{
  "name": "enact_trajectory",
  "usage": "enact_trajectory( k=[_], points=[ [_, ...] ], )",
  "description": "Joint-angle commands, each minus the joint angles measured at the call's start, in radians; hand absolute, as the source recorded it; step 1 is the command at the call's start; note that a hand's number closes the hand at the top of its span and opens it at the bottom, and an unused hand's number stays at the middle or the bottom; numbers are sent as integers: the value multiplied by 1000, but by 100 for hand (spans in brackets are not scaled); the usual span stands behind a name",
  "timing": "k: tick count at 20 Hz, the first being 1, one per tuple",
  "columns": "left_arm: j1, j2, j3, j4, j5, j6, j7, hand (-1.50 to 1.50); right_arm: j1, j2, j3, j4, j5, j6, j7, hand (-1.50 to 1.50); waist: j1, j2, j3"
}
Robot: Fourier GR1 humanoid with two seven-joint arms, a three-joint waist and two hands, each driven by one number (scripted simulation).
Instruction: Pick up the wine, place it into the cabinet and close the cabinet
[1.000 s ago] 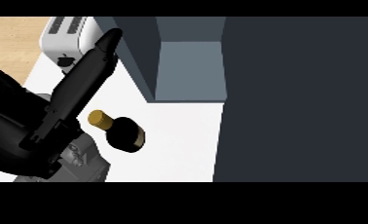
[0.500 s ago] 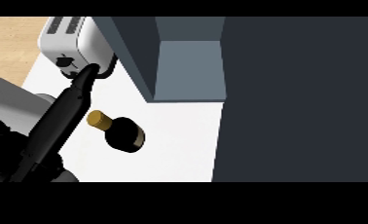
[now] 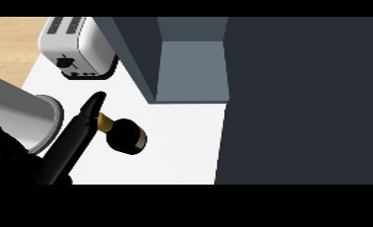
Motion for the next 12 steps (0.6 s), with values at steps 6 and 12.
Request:
enact_trajectory(
  k=[6, 12],
  points=[
    [107, 13, -14, 79, 152, 210, -5, -150, 13, -13, -44, -140, -62, 1, 79, -150, -1, 2, 0],
    [241, 11, -59, 148, 166, 329, -117, -150, 36, -20, -77, -141, -86, 21, 66, -150, 3, 1, 0]
  ],
)
